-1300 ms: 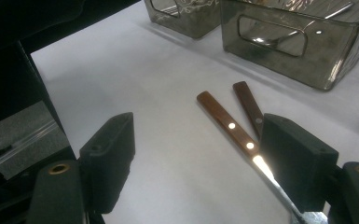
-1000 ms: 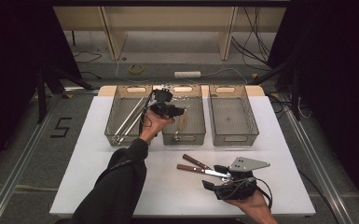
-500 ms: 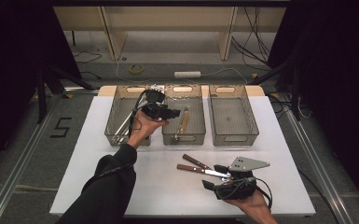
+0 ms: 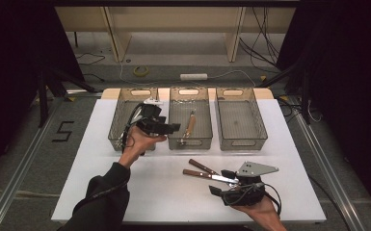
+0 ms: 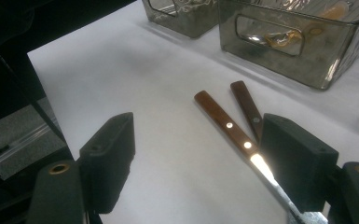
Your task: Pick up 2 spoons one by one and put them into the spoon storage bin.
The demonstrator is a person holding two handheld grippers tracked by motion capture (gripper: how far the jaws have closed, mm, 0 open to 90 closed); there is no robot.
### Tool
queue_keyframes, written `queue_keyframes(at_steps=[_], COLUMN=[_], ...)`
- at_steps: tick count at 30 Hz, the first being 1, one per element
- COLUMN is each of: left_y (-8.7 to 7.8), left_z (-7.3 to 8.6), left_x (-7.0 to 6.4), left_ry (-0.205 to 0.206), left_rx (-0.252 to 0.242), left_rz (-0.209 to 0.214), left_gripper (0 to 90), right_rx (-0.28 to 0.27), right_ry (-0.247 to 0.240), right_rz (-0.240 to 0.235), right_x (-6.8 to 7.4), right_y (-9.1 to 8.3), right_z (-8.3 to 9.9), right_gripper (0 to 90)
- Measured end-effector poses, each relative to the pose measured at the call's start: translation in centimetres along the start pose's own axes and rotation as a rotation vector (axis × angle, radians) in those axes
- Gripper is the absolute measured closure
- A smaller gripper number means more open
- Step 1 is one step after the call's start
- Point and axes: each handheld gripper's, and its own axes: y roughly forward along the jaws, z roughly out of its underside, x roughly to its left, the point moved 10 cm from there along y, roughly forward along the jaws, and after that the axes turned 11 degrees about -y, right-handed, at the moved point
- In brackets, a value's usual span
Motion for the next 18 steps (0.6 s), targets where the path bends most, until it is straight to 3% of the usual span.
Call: queue_keyframes(at_steps=[10,18], left_y=[-1.7,-2.9], left_z=[2.3,3.8], left_x=[-0.7,-1.1], left_ry=[0.039,0.046], left_rx=[-0.012,-0.037], left_rz=[0.032,0.068], left_gripper=[22.3,20.7], right_rx=[0.005,0.006], right_ry=[-0.007,-0.007], right_rz=[0.002,0.003], right_x=[0.0,-0.1], right_y=[0.0,-0.1], right_z=[0.0,-0.1], right_gripper=[28.0,28.0])
